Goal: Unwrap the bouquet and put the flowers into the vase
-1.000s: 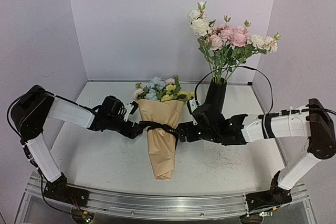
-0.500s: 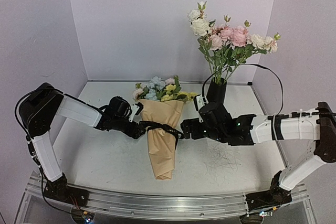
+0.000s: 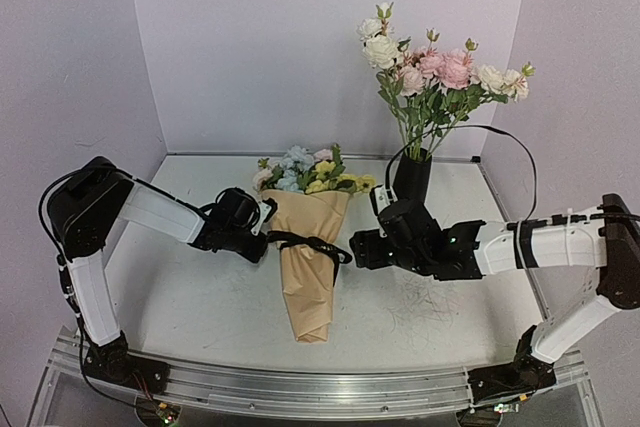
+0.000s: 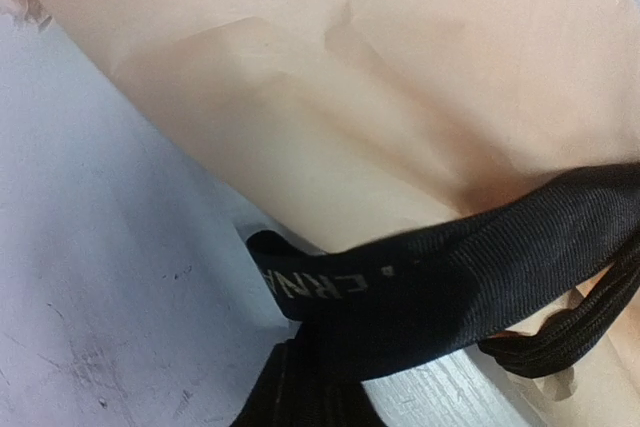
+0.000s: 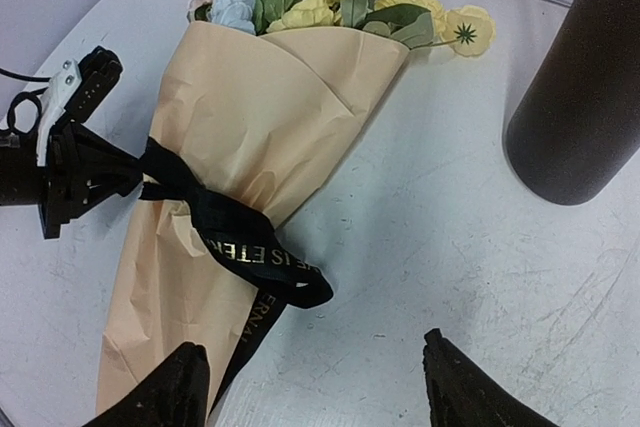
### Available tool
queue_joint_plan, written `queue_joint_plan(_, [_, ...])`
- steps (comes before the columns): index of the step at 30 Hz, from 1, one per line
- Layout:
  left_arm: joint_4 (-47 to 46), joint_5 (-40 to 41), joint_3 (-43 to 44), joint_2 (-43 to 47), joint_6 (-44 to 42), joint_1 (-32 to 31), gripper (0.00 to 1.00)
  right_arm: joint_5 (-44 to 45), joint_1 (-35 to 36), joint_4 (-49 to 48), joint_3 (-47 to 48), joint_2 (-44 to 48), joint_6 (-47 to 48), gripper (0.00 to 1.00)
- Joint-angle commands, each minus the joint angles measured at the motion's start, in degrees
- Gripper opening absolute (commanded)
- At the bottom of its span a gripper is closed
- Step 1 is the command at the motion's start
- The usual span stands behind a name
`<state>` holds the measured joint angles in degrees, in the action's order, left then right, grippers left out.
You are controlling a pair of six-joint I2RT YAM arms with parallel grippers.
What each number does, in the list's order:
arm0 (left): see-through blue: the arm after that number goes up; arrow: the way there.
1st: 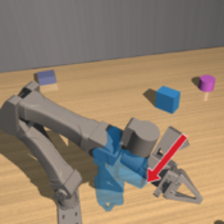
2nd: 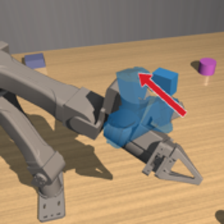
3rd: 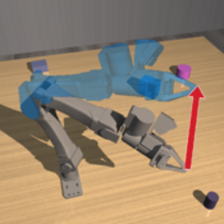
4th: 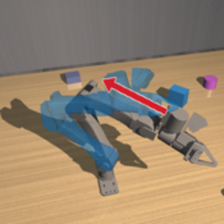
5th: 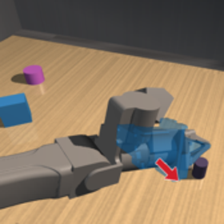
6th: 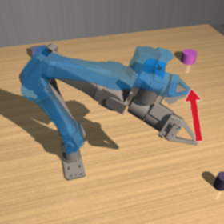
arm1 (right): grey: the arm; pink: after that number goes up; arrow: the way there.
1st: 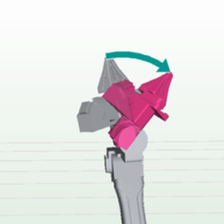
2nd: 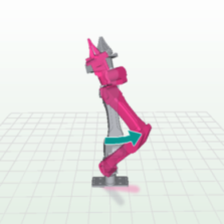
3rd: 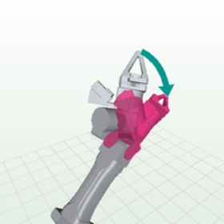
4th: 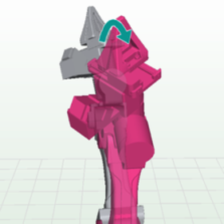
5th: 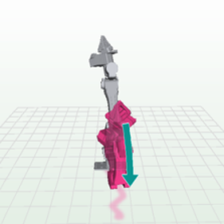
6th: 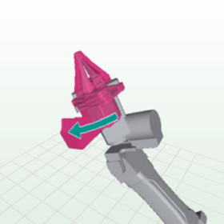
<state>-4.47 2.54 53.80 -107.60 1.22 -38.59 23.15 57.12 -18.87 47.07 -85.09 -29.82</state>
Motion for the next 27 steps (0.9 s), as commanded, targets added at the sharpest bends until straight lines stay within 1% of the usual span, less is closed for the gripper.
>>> queue_joint_plan(1, [0.4,3.3,0.4,4.6,1.9,-0.1,0.05,0.1,-0.2,0.8,-0.6,-2.5,-0.1,0.73])
queue_joint_plan(3, [0.4,4.0,-0.1,6.0,2.7,-0.1,0.03,-0.5,-0.2,0.8,-0.5,-3.8,-0.6,0.73])
queue_joint_plan(8, [0.5,4.2,-0.7,9.0,4.6,-0.1,0.03,-2.8,-0.2,0.7,0.4,-7.8,-4.0,0.71])
queue_joint_plan(11, [0.8,3.3,-0.6,10.1,5.3,-0.1,0.03,-5.1,-0.2,0.7,1.1,-10.6,-6.9,0.67])
queue_joint_plan(15, [1.5,2.3,-0.1,11.2,5.9,-0.1,0.03,-7.3,-0.2,0.9,2.0,-13.8,-10.4,0.58])
queue_joint_plan(17, [1.8,1.8,0.1,11.7,6.2,-0.1,0.02,-8.6,-0.2,0.9,2.4,-15.1,-11.4,0.54])
queue_joint_plan(19, [2.1,1.0,0.3,12.4,6.6,-0.1,0.02,-10.0,-0.2,0.9,3.1,-16.6,-11.5,0.52])
queue_joint_plan(21, [2.4,0.2,0.5,13.1,6.9,-0.1,0.01,-11.1,-0.2,0.8,4.0,-17.9,-11.4,0.47])
queue_joint_plan(23, [2.6,-0.7,0.9,13.8,7.4,-0.1,0.0,-11.9,-0.2,0.8,5.0,-18.5,-11.3,0.46])
queue_joint_plan(27, [3.1,-2.1,1.6,15.3,8.6,-0.1,0.0,-12.5,-0.2,0.5,6.1,-19.0,-11.0,0.48])
